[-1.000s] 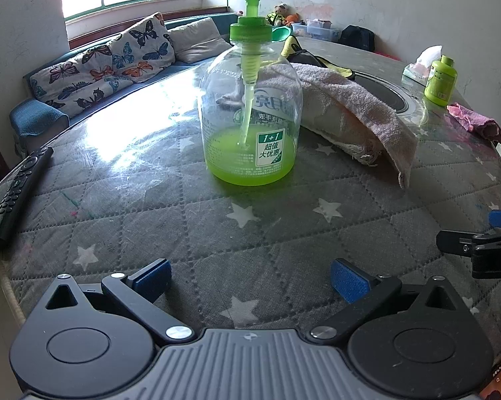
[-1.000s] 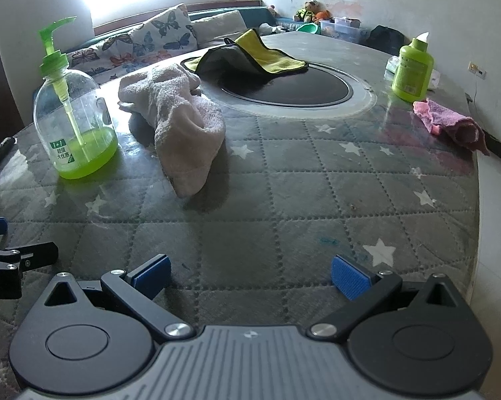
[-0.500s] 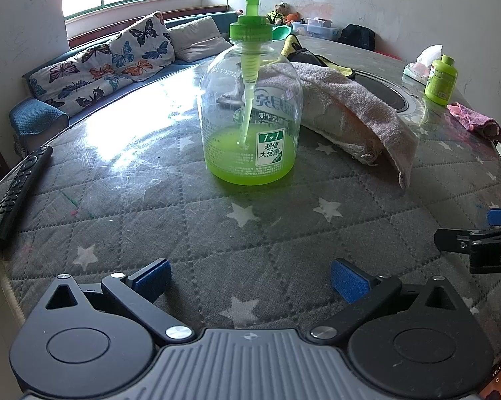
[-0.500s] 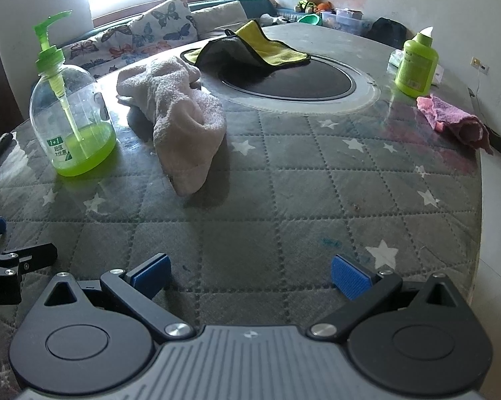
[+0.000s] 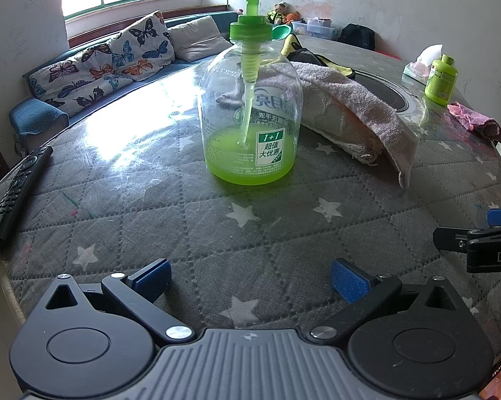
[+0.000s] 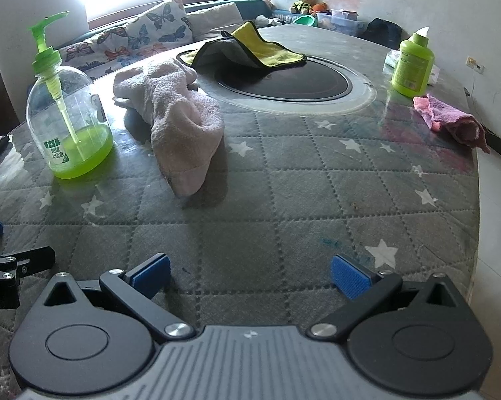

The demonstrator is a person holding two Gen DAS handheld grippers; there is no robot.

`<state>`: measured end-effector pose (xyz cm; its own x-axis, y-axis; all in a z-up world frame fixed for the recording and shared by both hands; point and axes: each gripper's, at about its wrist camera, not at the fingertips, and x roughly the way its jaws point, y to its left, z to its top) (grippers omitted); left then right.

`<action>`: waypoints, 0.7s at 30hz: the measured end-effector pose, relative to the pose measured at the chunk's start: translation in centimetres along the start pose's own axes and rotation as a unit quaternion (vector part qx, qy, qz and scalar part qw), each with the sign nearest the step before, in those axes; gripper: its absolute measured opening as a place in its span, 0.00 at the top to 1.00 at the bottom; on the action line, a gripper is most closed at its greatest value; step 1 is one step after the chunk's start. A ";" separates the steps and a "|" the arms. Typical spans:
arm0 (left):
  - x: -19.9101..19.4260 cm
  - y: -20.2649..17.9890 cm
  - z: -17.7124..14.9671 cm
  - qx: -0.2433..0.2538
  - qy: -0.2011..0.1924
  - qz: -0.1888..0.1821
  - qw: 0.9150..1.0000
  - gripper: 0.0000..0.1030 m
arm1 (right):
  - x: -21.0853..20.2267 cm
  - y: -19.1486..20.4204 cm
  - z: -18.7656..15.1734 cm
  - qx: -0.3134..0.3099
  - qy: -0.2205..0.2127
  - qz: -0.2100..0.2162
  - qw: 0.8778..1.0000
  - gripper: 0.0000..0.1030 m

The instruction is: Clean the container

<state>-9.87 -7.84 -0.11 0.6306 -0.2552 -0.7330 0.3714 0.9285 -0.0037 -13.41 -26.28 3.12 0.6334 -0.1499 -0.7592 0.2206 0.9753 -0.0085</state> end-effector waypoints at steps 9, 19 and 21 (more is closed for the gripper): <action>0.0 -0.1 0.0 0.000 0.001 -0.001 1.000 0.00 | 0.0 0.2 0.0 0.003 0.000 -0.004 1.000 0.00; 0.1 -0.1 0.0 0.000 0.000 0.000 1.000 0.00 | 0.0 0.1 -0.1 0.010 -0.007 -0.008 1.000 0.00; 0.0 -0.1 0.1 0.000 0.000 0.000 1.000 0.00 | 0.0 0.1 -0.1 0.011 -0.006 -0.008 1.000 0.00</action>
<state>-9.78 -7.95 -0.05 0.6296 -0.2558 -0.7336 0.3726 0.9280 -0.0038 -13.45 -26.17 3.07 0.6386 -0.1678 -0.7510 0.2472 0.9689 -0.0063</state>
